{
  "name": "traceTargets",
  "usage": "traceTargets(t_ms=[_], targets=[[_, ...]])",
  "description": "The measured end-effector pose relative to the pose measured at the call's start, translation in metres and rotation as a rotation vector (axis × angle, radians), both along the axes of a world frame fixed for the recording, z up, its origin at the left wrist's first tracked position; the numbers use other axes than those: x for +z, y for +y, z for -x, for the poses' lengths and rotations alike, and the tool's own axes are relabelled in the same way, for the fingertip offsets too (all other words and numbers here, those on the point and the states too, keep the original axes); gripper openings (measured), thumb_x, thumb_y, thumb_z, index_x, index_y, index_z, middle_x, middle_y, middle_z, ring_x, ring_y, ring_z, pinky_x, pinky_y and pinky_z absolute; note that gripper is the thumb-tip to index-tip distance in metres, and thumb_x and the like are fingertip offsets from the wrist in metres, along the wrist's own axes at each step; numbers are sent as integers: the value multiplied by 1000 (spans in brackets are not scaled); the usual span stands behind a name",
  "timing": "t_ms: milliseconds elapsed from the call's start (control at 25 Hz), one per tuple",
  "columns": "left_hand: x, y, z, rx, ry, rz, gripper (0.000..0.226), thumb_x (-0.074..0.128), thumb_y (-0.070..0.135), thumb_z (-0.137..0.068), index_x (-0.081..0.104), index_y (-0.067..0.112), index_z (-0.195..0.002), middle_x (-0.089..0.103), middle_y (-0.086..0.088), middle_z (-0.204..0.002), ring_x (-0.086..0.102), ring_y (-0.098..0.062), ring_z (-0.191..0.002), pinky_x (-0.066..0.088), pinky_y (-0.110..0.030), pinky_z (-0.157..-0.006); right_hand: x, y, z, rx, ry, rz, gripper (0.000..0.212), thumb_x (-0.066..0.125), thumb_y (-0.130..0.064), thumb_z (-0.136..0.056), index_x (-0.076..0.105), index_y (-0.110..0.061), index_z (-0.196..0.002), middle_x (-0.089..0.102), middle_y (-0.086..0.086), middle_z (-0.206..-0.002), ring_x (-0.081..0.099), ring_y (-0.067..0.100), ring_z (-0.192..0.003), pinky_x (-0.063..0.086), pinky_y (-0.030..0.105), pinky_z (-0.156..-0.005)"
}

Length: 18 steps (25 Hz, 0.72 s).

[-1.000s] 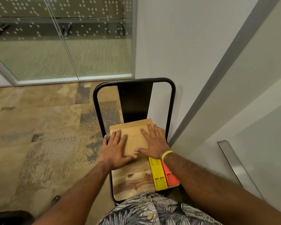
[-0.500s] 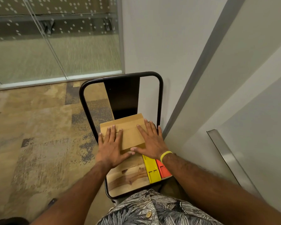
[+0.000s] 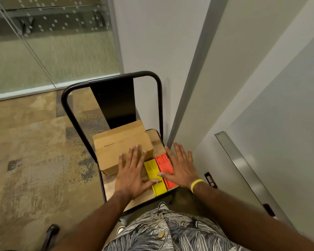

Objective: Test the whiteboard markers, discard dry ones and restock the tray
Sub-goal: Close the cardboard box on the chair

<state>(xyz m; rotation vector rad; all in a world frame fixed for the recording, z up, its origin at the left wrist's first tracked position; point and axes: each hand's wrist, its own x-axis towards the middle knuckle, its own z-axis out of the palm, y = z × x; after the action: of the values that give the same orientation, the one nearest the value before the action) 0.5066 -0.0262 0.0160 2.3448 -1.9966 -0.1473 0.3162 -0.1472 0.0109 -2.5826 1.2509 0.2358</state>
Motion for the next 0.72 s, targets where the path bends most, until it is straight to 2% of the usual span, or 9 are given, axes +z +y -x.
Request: traceTargets(t_ms=[160, 240, 320, 480, 640, 720], targets=[[-17, 6, 17, -89, 38, -54, 98, 25, 86, -83, 26, 19, -154, 11, -12, -164, 9, -28, -151, 14, -53, -119, -16, 5, 15, 20, 29, -87, 108, 34, -89, -75, -13, -33, -155, -19, 10, -163, -10, 32, -151, 1, 59, -120], [-25, 7, 22, -51, 113, -126, 94, 22, 85, -84, 33, 20, -150, 26, -12, -159, 29, -31, -145, 28, -50, -114, -19, 5, 19, 25, 35, -142, 107, 40, -84, -78, -12, -32, -155, -14, 12, -164, -2, 33, -152, 5, 55, -121], [-30, 5, 29, 48, 205, -183, 91, 24, 83, -83, 32, 21, -148, 37, -11, -150, 44, -32, -132, 42, -45, -103, -19, 5, 19, 21, 32, -191, 105, 48, -77, -81, -10, -31, -155, -8, 13, -164, 9, 35, -150, 13, 52, -120], [-34, -7, 52, 317, 447, -265, 86, 48, 72, -84, 22, 23, -151, 33, -12, -140, 53, -38, -118, 49, -45, -90, -23, 3, 13, 54, 1, -236, 99, 55, -66, -86, -3, -29, -156, 0, 16, -163, 30, 40, -141, 33, 49, -113], [-40, -20, 66, 443, 491, -281, 82, 54, 60, -87, 21, 20, -150, 33, -14, -137, 61, -39, -107, 52, -44, -84, -24, -2, 11, 150, -14, -222, 78, 56, -50, -91, 16, -26, -154, 17, 12, -157, 41, 37, -132, 43, 46, -106], [-42, -24, 71, 497, 495, -273, 82, 56, 56, -87, 19, 16, -149, 34, -16, -134, 63, -39, -102, 53, -44, -81, -23, -6, 11, 169, -3, -219, 76, 58, -47, -91, 20, -26, -153, 23, 10, -153, 44, 35, -129, 46, 45, -103]])
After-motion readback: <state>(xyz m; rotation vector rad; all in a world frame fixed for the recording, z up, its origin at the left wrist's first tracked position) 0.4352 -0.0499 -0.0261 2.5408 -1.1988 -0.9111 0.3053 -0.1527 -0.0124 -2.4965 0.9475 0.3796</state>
